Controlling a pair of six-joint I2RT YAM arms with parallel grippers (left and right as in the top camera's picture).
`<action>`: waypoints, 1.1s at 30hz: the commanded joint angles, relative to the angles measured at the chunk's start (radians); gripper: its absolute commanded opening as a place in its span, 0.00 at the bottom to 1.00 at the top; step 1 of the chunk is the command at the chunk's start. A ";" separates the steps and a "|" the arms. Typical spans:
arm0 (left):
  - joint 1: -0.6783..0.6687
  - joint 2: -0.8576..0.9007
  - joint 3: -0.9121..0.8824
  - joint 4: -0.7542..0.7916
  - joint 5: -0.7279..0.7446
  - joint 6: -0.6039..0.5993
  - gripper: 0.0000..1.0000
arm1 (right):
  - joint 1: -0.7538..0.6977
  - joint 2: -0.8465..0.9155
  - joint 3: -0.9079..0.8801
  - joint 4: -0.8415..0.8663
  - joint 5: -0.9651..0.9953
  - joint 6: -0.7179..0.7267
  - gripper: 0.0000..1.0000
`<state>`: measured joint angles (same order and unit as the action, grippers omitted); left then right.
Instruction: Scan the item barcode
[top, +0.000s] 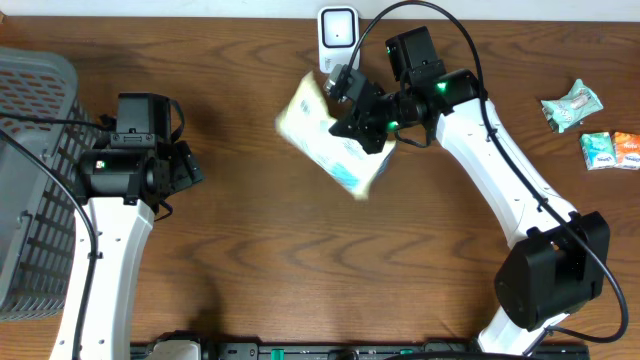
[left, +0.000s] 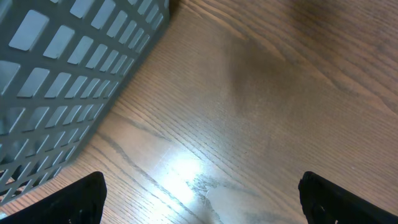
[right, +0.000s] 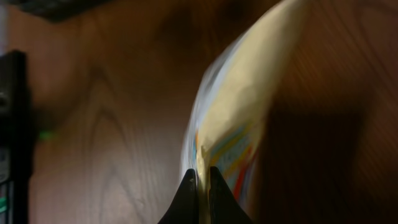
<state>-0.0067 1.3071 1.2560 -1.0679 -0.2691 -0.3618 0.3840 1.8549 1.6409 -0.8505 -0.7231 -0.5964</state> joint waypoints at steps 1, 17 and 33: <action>0.004 0.001 0.003 -0.003 -0.020 0.006 0.98 | -0.003 -0.011 0.012 0.004 -0.137 -0.074 0.01; 0.004 0.001 0.003 -0.003 -0.020 0.006 0.98 | -0.011 -0.011 0.012 -0.041 0.218 0.116 0.01; 0.004 0.001 0.003 -0.003 -0.020 0.006 0.98 | -0.109 -0.009 -0.160 0.023 0.490 0.551 0.99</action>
<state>-0.0067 1.3071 1.2560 -1.0679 -0.2687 -0.3618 0.2832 1.8542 1.5463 -0.8619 -0.2417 -0.0860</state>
